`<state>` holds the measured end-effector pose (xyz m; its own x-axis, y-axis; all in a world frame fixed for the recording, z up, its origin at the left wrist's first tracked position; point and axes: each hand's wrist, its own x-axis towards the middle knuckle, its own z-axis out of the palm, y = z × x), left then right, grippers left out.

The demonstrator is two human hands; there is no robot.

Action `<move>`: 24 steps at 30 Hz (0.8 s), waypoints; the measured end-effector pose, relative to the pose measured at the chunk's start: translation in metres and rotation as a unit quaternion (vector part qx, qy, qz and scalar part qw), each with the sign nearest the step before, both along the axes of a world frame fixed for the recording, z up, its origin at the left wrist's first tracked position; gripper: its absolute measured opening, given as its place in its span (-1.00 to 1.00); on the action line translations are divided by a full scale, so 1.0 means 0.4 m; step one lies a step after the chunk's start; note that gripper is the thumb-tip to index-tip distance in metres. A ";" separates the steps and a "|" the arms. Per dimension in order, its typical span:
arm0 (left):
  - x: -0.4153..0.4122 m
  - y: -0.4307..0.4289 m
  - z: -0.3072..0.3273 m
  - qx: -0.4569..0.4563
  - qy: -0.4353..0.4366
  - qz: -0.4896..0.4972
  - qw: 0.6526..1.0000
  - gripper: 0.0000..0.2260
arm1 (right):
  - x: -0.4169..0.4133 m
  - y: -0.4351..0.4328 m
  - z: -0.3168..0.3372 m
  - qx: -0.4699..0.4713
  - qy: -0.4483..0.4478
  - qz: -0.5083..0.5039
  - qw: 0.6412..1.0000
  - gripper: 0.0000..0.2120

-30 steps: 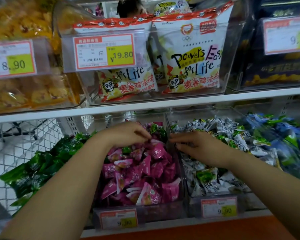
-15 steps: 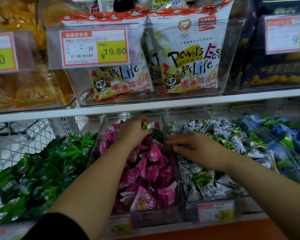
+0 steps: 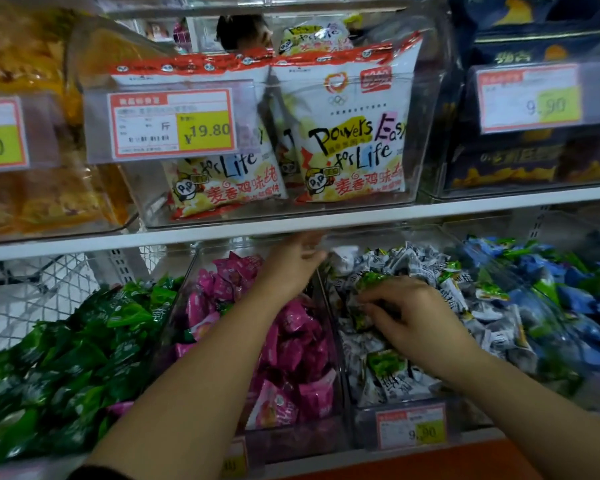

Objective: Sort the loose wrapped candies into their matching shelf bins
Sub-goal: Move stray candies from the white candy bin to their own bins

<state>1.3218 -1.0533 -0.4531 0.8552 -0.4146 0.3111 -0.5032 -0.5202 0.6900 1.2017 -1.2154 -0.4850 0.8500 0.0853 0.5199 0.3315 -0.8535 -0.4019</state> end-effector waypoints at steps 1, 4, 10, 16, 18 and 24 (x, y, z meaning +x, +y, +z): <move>0.012 0.018 -0.008 -0.001 -0.002 0.021 1.000 -0.67 | 0.001 0.000 0.000 0.002 0.001 0.004 1.000 -0.81; 0.043 0.060 -0.034 0.040 0.056 0.038 0.997 -0.68 | 0.014 0.004 -0.005 -0.018 0.021 0.036 0.999 -0.66; 0.085 0.041 -0.061 0.121 0.063 0.031 0.990 -0.73 | 0.020 0.014 -0.021 -0.126 0.063 0.035 0.989 -0.51; 0.067 0.057 -0.049 0.061 0.010 0.076 0.995 -0.89 | 0.029 0.030 0.019 -0.078 0.097 0.050 0.991 -0.59; 0.040 0.089 -0.030 0.010 0.005 0.092 0.996 -0.88 | 0.034 0.042 0.025 -0.046 0.096 0.049 0.993 -0.66; -0.095 0.249 0.010 -0.061 -0.048 0.132 0.988 -0.97 | 0.041 0.132 0.023 -0.023 0.083 -0.012 0.996 -0.75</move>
<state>1.2837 -0.9539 -0.4493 0.8924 -0.1353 0.4305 -0.4277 -0.5575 0.7115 1.2183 -1.1626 -0.4757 0.9263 0.0851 0.3671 0.2430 -0.8794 -0.4094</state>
